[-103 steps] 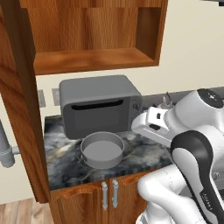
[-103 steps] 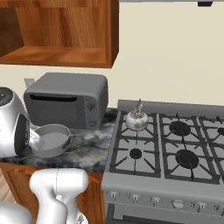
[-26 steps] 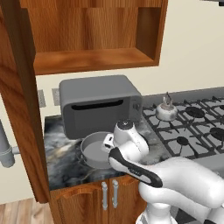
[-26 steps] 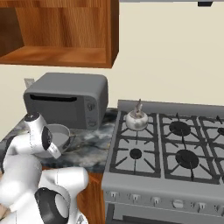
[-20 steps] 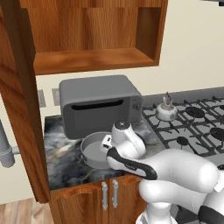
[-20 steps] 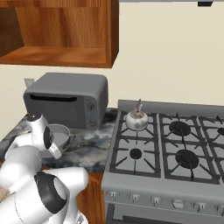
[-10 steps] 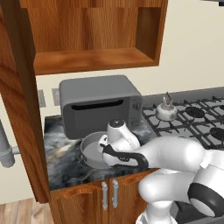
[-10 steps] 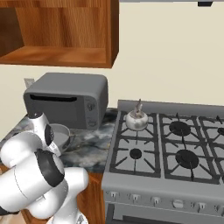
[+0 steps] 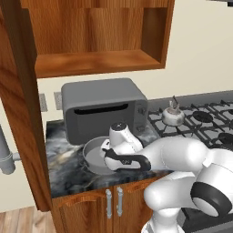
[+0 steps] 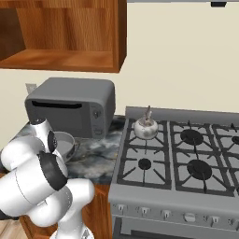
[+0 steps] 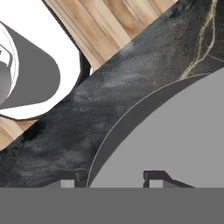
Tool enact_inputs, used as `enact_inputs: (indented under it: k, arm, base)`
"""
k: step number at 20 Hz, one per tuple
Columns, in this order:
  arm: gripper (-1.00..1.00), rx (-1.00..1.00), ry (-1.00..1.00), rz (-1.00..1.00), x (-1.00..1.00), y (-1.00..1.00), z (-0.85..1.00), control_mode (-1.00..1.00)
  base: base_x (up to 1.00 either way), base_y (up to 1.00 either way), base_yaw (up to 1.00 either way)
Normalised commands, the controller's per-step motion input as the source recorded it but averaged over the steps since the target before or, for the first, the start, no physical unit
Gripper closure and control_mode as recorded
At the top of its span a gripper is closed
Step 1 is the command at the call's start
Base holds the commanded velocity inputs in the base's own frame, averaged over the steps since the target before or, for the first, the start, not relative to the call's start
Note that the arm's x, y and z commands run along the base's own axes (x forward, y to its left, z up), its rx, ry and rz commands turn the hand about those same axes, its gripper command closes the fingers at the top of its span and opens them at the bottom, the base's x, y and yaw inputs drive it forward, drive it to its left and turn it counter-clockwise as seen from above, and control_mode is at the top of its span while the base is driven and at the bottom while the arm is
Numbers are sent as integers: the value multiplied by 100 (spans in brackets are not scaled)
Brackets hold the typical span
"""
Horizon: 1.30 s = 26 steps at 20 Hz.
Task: Pick the kettle from the cabinet and place it on a stove burner. Then pick the pot from the counter and place it on another stove burner. Finally, turn both burners on.
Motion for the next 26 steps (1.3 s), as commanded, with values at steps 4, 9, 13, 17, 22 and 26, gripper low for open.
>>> enact_inputs:
  k: [4, 9, 13, 17, 22, 26]
  arm:
    - [100, 0, 0, 0, 0, 0, -3, -100]
    - [100, 0, 0, 0, 0, 0, -2, -100]
    - [100, 0, 0, -3, -6, 0, 5, -100]
    - [100, 0, 0, -6, -12, 0, 19, -100]
    - [100, 0, -1, -7, -22, -1, 23, -100]
    - [100, 0, -1, -8, -21, -3, 23, -100]
  base:
    - [0, 0, 0]
    - [0, 0, 0]
    - [0, 0, 0]
    - [0, 0, 0]
    - [0, 0, 0]
    - [0, 0, 0]
